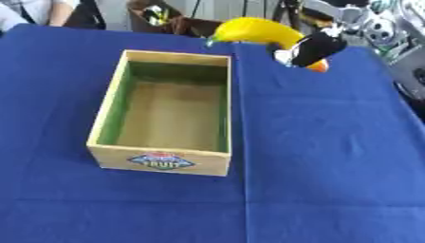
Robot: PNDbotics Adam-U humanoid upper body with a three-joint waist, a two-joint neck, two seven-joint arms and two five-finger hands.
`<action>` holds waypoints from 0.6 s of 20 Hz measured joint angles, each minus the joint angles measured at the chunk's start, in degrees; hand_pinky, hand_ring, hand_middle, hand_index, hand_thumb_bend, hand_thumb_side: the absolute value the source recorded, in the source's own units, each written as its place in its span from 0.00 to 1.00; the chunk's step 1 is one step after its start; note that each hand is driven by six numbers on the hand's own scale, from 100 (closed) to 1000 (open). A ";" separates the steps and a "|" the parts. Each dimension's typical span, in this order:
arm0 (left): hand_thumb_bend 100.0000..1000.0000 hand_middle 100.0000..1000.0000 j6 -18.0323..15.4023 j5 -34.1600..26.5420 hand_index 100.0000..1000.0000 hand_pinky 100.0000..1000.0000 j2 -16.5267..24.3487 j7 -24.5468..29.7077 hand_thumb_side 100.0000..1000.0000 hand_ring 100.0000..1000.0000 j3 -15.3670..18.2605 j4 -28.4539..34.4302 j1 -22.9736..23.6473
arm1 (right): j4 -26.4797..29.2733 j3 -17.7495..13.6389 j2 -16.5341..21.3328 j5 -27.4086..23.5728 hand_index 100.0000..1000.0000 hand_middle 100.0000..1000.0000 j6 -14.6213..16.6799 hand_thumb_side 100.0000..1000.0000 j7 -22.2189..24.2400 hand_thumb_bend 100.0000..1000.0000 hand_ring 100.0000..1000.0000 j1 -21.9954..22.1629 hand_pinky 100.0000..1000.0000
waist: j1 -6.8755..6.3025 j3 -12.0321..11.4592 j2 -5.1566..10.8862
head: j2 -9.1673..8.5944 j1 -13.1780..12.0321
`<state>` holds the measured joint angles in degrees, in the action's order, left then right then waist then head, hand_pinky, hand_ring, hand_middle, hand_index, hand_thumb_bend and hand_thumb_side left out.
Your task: Pick up objects on the table and place them in the box.
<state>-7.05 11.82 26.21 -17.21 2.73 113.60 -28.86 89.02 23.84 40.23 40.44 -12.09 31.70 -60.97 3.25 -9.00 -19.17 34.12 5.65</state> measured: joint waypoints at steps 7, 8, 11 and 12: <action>0.00 0.89 -0.14 -0.02 1.00 0.62 0.00 -0.09 1.00 0.79 0.00 0.00 -0.50 | -2.15 0.18 -2.66 0.45 0.37 0.29 0.03 0.29 0.01 0.00 0.77 -2.33 0.77 | 0.50 -1.16 -0.66 | -0.44 0.84; 0.00 0.89 -0.20 -0.02 1.00 0.62 0.00 -0.14 1.00 0.79 0.00 0.00 -0.61 | -2.52 0.20 -3.09 0.61 0.37 0.29 0.05 0.30 0.00 0.00 0.77 -2.66 0.77 | 0.55 -1.36 -0.79 | -0.48 1.01; 0.00 0.89 -0.31 -0.02 1.00 0.62 -0.01 -0.25 1.00 0.79 0.00 0.00 -0.92 | -3.42 0.25 -4.35 1.03 0.37 0.28 0.18 0.29 -0.11 0.00 0.77 -3.50 0.77 | 0.80 -1.71 -1.07 | -0.51 1.34; 0.00 0.89 -0.33 -0.02 1.00 0.62 -0.02 -0.26 1.00 0.79 0.00 0.00 -0.97 | -3.59 0.29 -4.68 1.13 0.37 0.28 0.23 0.30 -0.16 0.00 0.77 -3.70 0.77 | 0.87 -1.89 -1.11 | -0.52 1.48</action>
<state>-7.38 11.80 26.19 -17.48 2.73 113.60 -29.83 85.42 24.13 35.55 41.57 -11.86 31.53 -64.67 4.12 -10.89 -20.28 33.60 7.13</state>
